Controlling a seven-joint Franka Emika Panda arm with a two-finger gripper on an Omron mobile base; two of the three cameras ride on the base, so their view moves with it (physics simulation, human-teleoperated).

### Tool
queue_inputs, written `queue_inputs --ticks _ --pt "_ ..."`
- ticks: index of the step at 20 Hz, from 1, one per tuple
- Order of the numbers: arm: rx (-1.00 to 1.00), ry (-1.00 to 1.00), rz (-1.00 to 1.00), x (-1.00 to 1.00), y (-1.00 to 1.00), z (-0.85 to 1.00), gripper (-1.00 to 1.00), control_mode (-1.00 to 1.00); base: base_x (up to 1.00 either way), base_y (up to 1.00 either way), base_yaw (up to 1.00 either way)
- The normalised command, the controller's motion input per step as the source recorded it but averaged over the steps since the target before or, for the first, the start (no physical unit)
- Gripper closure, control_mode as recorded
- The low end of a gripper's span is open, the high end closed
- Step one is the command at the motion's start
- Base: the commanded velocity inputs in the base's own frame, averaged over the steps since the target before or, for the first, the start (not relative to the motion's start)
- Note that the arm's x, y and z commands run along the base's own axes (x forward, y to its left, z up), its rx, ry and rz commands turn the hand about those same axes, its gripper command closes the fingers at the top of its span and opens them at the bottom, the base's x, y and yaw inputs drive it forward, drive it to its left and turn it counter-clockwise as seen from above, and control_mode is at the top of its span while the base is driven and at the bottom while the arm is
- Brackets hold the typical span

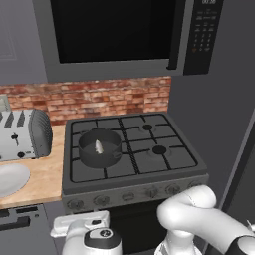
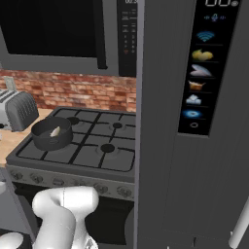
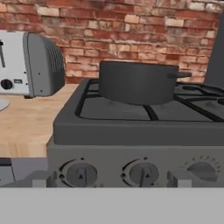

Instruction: Retrieve the frozen meat and place it in the pot on a burner. Then turn the burner on.

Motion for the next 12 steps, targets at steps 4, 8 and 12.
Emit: queue_inputs --ticks 4,8,12 --pt "0.01 0.00 -0.02 0.19 0.38 -0.19 -1.00 -1.00 0.00 0.00 0.00" --pt "0.03 0.00 0.00 0.06 0.25 -0.11 -1.00 -1.00 0.00 0.00 0.00" --pt "0.01 0.00 0.00 0.00 0.07 -0.19 -1.00 -1.00 0.00 0.00 0.00"
